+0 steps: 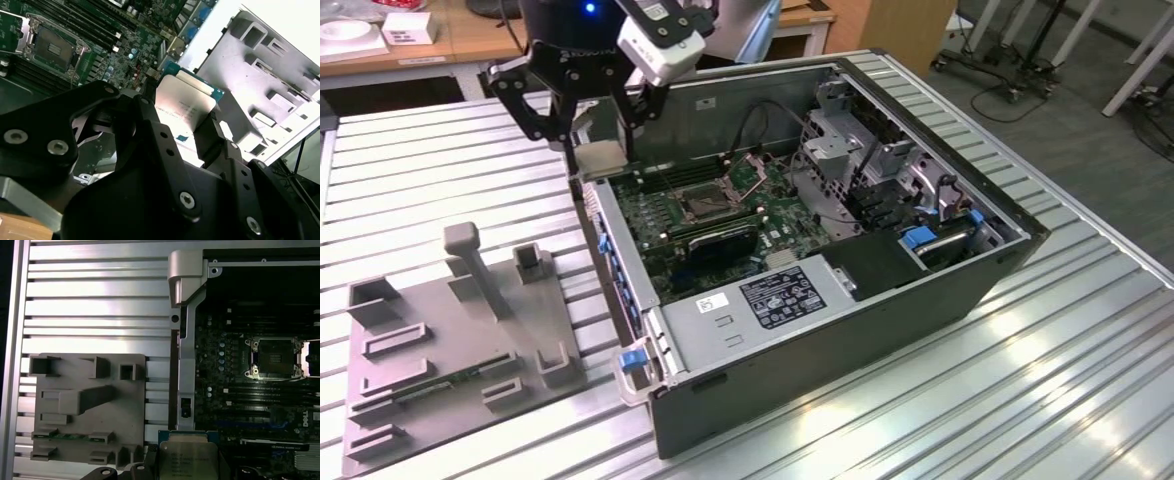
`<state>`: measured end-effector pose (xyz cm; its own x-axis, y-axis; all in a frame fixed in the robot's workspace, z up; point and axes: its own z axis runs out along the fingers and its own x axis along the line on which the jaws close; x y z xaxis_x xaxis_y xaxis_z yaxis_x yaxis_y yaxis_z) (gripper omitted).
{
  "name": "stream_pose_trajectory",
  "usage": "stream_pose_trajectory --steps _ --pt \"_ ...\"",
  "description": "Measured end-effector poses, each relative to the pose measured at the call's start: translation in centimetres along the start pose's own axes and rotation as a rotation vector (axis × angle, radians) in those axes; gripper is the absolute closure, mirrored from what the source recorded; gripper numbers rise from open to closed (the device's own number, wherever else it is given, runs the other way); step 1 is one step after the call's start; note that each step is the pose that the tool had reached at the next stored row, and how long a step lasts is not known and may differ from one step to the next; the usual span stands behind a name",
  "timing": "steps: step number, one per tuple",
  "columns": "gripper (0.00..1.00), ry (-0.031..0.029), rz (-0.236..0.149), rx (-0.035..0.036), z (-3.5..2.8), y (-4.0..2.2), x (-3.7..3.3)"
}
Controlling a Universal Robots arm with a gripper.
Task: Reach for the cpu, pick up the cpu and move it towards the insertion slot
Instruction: 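Pick up the cpu and move it towards the insertion slot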
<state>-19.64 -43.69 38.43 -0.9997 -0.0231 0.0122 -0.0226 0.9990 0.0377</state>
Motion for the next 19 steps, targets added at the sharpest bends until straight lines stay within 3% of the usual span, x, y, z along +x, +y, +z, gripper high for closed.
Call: stream_pose_trajectory --steps 19 --pt "0.45 0.0001 0.000 0.0000 0.03 -0.06 -2.49"
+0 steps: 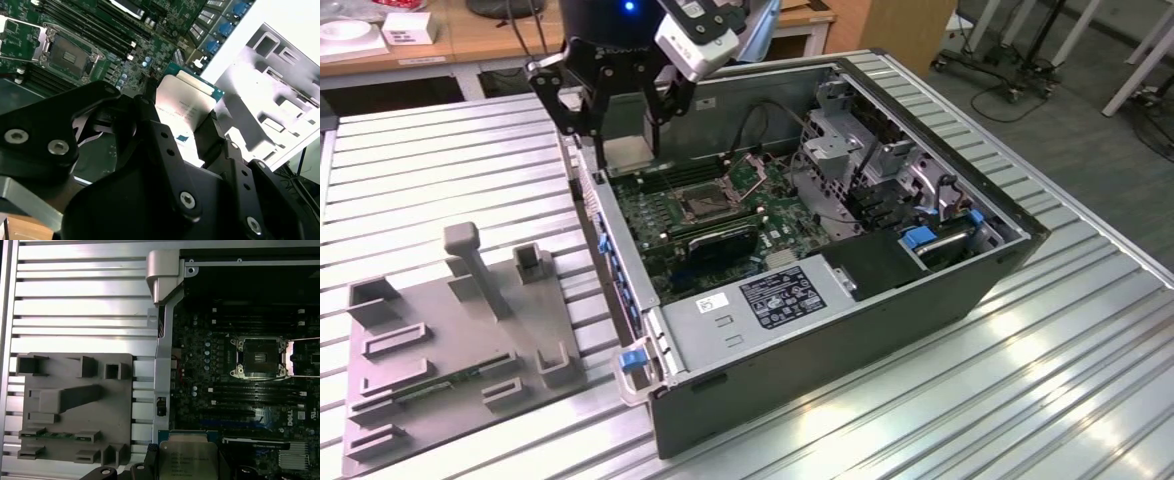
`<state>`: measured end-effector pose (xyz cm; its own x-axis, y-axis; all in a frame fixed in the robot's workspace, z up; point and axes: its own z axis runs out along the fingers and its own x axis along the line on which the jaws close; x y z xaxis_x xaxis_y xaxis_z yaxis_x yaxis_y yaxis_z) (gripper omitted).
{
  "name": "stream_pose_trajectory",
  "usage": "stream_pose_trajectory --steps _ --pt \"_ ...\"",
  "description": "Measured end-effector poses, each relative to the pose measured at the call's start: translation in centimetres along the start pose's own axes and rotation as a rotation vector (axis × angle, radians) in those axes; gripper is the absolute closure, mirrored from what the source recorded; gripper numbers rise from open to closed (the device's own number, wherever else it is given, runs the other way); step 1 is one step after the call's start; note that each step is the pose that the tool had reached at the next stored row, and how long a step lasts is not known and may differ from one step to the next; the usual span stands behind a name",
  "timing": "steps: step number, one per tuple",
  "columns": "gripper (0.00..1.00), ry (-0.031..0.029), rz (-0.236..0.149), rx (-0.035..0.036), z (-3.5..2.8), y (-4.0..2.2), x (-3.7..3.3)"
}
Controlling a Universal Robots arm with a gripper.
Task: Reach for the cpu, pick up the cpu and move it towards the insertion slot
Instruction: 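Pick up the cpu and move it towards the insertion slot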
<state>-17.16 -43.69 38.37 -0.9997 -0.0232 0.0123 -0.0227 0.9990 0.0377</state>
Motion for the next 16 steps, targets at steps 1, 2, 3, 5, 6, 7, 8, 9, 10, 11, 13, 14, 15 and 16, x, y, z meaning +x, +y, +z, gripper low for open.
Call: stream_pose_trajectory --steps 1,2,3,5,6,7,8,9,10,11,13,14,15,16 --pt "0.45 0.0000 0.000 0.0000 0.00 0.00 -0.17" --pt "0.45 0.0000 0.000 0.0000 0.01 -0.01 -0.34" --pt "0.45 0.0001 0.000 0.0000 0.01 -0.01 -0.50" --pt "0.45 0.0001 0.000 0.0000 0.01 -0.02 -0.68" --pt "0.45 0.0001 0.000 0.0000 0.01 -0.02 -0.68" --pt "0.45 0.0001 0.000 0.0002 0.01 -0.02 -0.68" --pt "0.45 0.0001 0.000 0.0004 0.01 -0.02 -0.69" --pt "0.45 0.0001 0.000 0.0004 0.01 -0.02 -0.69" --pt "0.45 0.0001 0.000 0.0003 0.02 -0.02 -0.69" --pt "0.45 0.0001 0.000 0.0003 0.02 -0.01 -0.72" --pt "0.45 0.0001 0.000 0.0003 0.04 -0.02 -0.75" --pt "0.45 0.0001 0.000 0.0003 0.05 -0.02 -0.77" --pt "0.45 0.0001 0.000 0.0004 0.05 -0.02 -0.78" --pt "0.45 0.0001 0.000 0.0004 0.05 -0.02 -0.79"
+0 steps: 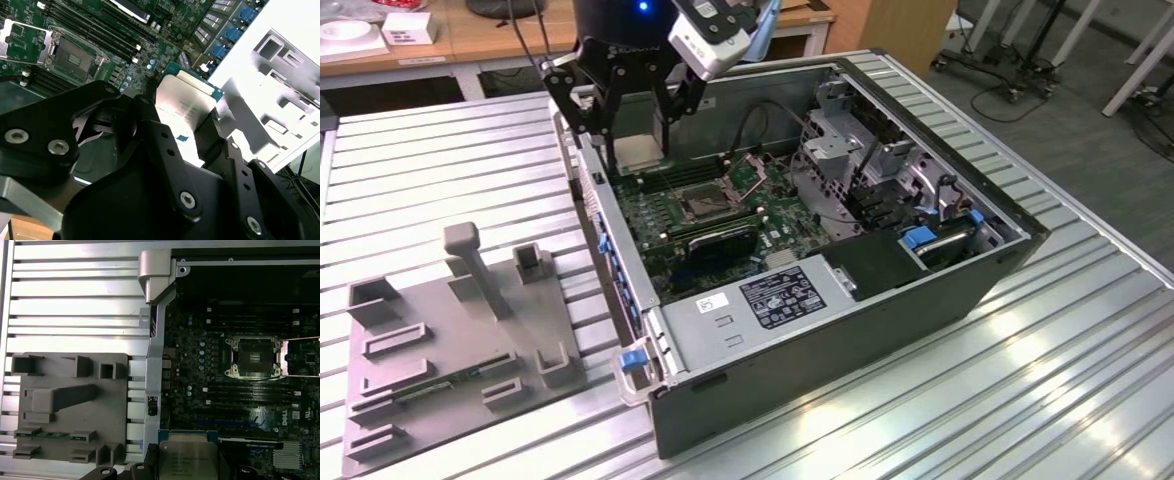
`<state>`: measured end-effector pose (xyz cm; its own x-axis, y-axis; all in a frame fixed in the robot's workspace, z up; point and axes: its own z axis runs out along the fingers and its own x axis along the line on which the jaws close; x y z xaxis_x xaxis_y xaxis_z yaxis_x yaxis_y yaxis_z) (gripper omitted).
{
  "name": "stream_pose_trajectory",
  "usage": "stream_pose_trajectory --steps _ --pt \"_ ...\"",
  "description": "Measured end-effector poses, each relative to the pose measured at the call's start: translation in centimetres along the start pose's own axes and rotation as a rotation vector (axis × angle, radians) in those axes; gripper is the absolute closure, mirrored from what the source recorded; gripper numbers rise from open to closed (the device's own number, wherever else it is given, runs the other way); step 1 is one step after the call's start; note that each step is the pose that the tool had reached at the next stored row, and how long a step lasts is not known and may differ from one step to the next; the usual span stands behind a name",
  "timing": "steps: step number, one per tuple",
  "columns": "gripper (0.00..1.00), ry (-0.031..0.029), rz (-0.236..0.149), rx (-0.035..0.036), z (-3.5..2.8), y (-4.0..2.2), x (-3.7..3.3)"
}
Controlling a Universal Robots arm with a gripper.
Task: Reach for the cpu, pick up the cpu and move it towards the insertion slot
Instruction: 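Pick up the cpu and move it towards the insertion slot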
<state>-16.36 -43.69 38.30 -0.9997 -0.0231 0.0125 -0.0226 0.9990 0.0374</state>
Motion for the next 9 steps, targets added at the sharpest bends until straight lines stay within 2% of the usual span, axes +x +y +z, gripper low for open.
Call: stream_pose_trajectory --steps 9 --pt "0.45 -0.0001 0.000 0.0000 0.05 -0.01 -0.19"
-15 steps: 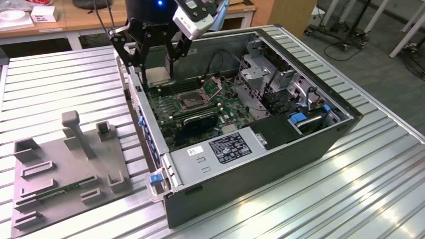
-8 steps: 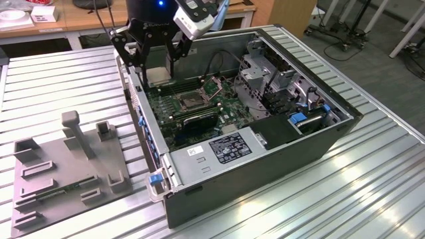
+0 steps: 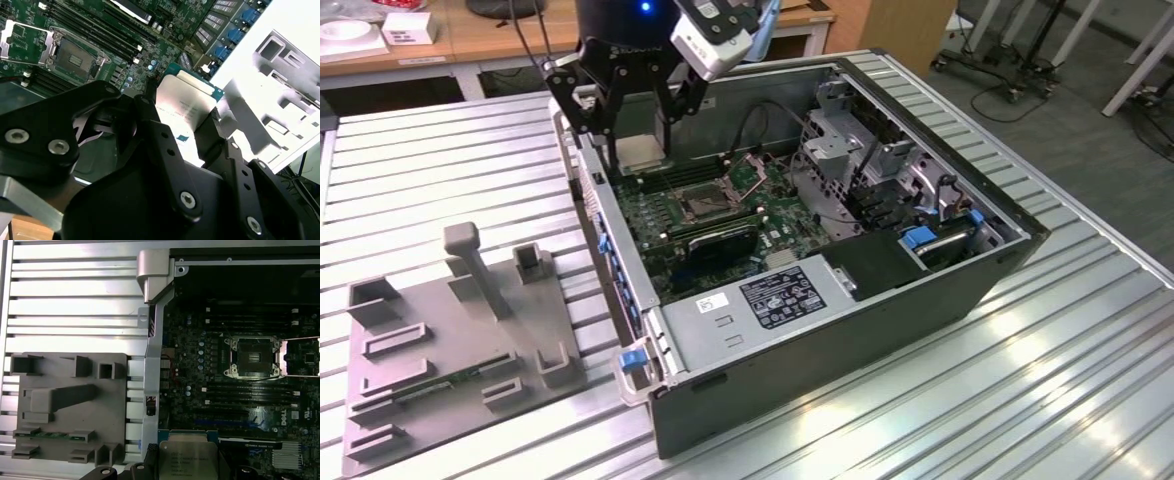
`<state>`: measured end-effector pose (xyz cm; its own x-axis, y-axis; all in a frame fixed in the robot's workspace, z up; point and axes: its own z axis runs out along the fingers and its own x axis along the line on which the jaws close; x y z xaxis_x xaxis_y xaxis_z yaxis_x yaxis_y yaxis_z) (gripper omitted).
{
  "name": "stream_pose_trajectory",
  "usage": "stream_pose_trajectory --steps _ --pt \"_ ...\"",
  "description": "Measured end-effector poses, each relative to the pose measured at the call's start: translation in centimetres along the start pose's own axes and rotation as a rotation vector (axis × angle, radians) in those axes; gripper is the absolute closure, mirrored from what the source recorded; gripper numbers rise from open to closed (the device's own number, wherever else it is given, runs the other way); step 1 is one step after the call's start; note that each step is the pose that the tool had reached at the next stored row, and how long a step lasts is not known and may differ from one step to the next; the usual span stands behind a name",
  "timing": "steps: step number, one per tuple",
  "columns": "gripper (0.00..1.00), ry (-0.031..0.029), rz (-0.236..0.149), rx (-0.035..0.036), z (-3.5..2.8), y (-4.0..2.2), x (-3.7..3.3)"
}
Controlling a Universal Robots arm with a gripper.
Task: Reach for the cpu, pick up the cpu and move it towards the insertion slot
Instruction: 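Pick up the cpu and move it towards the insertion slot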
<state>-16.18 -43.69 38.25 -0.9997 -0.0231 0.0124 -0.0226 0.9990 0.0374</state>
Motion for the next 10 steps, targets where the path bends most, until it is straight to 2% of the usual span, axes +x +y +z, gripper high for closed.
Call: stream_pose_trajectory --steps 10 --pt "0.45 0.0000 0.000 0.0000 0.05 -0.01 -0.31"
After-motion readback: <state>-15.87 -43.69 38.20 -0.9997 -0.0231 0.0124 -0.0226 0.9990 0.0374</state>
